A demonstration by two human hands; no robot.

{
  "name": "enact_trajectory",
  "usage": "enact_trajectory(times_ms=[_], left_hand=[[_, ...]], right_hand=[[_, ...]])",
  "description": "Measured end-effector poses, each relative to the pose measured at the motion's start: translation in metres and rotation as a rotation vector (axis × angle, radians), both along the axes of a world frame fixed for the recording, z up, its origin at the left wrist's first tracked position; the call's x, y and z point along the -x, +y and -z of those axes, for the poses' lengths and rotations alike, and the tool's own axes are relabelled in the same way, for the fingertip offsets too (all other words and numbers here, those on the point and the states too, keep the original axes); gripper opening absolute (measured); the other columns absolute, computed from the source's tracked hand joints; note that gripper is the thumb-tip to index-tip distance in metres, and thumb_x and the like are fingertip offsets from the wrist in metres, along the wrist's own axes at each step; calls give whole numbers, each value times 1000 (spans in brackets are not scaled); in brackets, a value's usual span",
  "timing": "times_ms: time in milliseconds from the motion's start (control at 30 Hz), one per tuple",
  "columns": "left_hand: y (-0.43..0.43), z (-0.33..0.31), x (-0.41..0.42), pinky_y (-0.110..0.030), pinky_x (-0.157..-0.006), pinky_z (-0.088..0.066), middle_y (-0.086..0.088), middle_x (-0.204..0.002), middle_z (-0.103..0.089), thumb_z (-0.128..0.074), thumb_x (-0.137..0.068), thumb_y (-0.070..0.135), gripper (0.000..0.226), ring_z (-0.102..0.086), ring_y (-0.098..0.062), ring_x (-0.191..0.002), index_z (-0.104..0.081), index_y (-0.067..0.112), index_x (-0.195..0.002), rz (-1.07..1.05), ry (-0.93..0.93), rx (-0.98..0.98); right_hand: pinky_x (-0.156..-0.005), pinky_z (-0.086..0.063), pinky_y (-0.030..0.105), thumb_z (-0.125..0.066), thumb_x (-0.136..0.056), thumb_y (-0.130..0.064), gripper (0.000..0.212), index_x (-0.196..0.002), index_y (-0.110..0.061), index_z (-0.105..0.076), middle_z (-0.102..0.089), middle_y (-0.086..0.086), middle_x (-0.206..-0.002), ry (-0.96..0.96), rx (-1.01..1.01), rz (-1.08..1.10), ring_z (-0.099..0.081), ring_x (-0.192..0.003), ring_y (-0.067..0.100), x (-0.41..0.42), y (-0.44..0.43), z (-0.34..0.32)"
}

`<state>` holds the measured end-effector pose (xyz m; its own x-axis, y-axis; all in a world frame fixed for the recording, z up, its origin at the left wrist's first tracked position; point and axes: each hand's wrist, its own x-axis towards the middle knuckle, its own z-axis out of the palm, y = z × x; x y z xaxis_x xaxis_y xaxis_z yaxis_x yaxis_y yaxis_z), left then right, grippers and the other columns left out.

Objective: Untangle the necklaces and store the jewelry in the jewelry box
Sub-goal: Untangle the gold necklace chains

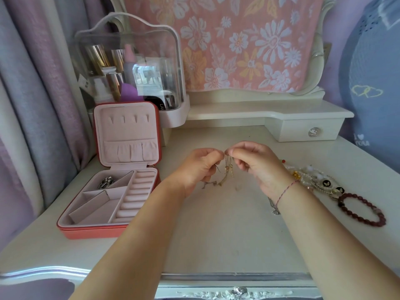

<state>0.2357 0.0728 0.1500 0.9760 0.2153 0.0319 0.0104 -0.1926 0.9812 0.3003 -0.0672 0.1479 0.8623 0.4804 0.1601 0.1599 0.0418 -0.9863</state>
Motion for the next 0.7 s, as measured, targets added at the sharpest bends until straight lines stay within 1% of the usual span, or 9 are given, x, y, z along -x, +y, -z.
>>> enact_trajectory(times_ms=[100, 167, 200, 267, 333, 367, 433, 567, 700], left_hand=[[-1, 0, 1, -21, -42, -16, -4, -65, -23, -54, -87, 16, 19, -18, -15, -51, -43, 11, -71, 55, 17, -14], [-2, -1, 2, -20, -41, -17, -4, -65, -24, -54, -76, 21, 14, -20, -14, -50, -48, 9, -78, 55, 7, 21], [-2, -1, 3, -19, -41, -17, -3, -64, -25, -54, -75, 20, 14, -20, -14, -50, -50, 8, -81, 47, 2, 34], [-2, -1, 3, -18, -41, -18, -2, -62, -24, -55, -86, 15, 8, -20, -13, -50, -51, 8, -83, 22, -8, 27], [0, -1, 2, -18, -41, -19, 0, -59, -26, -51, -92, 10, 17, -21, -10, -47, -51, 9, -75, -13, -10, 23], [0, -1, 2, -17, -41, -20, 2, -58, -27, -50, -93, 10, 21, -22, -9, -46, -52, 13, -72, -21, -20, 28], [1, -2, 2, -17, -41, -20, 5, -57, -29, -51, -94, 10, 23, -24, -7, -44, -55, 17, -72, -32, -40, 26], [1, -3, 2, -16, -41, -22, 7, -51, -31, -52, -95, 12, 21, -25, -5, -42, -57, 17, -75, -50, -55, 17], [0, -3, 2, -18, -42, -21, 10, -47, -30, -53, -95, 12, 20, -24, -5, -41, -58, 16, -76, -63, -53, 11]], right_hand=[[-59, -35, 24, -67, -75, -14, 7, -69, -12, -64, -48, -3, -54, 36, -2, 18, -41, -53, 11, -2, 1, 0], [-59, -34, 25, -65, -65, -22, 17, -73, -7, -63, -48, -2, -54, 61, -11, 24, -41, -52, 12, -3, 0, -1], [-59, -34, 25, -66, -65, -23, 18, -73, -7, -64, -49, -2, -55, 66, 0, 16, -42, -53, 12, -4, 0, -1], [-62, -37, 24, -73, -73, -18, 8, -71, -12, -68, -53, -4, -57, 62, 49, -18, -46, -55, 10, -2, 0, 1], [-65, -39, 21, -72, -81, -16, 8, -73, -17, -72, -56, -5, -59, 47, 94, -29, -48, -58, 8, -1, 0, 4], [-65, -40, 19, -72, -82, -16, 7, -75, -18, -73, -58, -6, -60, 37, 103, -33, -49, -59, 8, -1, 0, 4], [-62, -41, 15, -71, -83, -15, 7, -78, -18, -73, -59, -8, -60, 35, 101, -54, -48, -59, 7, 0, 0, 4], [-61, -43, 13, -70, -83, -11, 10, -78, -19, -74, -62, -6, -64, 53, 75, -91, -49, -59, 7, 3, -1, 1], [-67, -42, 18, -72, -81, -13, 9, -76, -20, -74, -67, -10, -66, 40, 92, -70, -50, -62, 8, 3, 0, 0]])
